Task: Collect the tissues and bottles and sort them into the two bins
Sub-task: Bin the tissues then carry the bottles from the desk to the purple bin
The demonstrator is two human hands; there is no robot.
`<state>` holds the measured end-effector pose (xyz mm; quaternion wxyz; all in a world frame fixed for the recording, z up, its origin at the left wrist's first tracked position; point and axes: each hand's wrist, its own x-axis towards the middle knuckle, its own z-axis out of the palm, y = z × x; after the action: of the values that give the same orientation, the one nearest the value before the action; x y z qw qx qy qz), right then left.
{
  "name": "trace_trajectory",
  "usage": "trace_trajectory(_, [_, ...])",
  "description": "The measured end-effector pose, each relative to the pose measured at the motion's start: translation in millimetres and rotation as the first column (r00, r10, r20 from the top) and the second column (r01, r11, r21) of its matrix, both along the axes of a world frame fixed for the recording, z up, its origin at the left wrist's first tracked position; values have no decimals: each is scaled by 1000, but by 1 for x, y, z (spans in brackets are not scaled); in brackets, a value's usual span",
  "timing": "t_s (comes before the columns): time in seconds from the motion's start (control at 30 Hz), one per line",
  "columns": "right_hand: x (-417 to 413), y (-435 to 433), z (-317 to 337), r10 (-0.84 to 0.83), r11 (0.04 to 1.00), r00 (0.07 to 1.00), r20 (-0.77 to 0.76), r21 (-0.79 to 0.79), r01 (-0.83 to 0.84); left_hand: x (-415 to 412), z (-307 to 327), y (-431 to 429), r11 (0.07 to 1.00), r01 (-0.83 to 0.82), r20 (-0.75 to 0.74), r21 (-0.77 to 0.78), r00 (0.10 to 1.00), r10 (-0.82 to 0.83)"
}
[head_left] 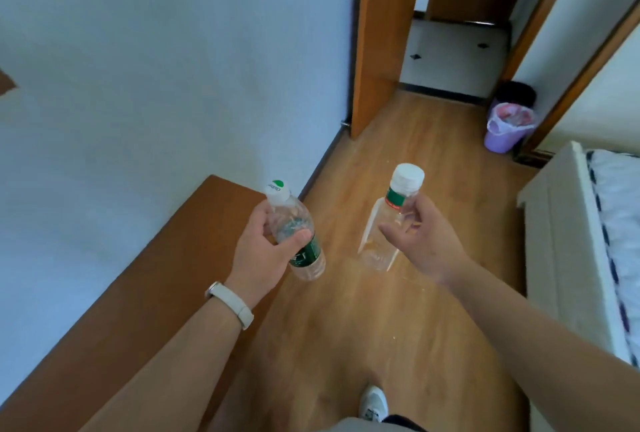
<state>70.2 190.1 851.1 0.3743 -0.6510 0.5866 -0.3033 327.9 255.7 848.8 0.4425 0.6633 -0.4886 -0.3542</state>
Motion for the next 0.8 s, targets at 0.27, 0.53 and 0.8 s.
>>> trace_trajectory(0.27, [-105,-47,1,-211,977,976,59,28,210,-104,16,-92,979,198,38,-37,980,-197])
trace_trajectory(0.53, [-143,-87,-9,-326,945,943,67,29,324,-135,12,-166,951,307,59,-43,951,-305])
trace_trajectory(0.8, [-136,-170,-13,-427,902,904,-5,72,427,-125,-15,-282,932,361,-64,-25,930,-362])
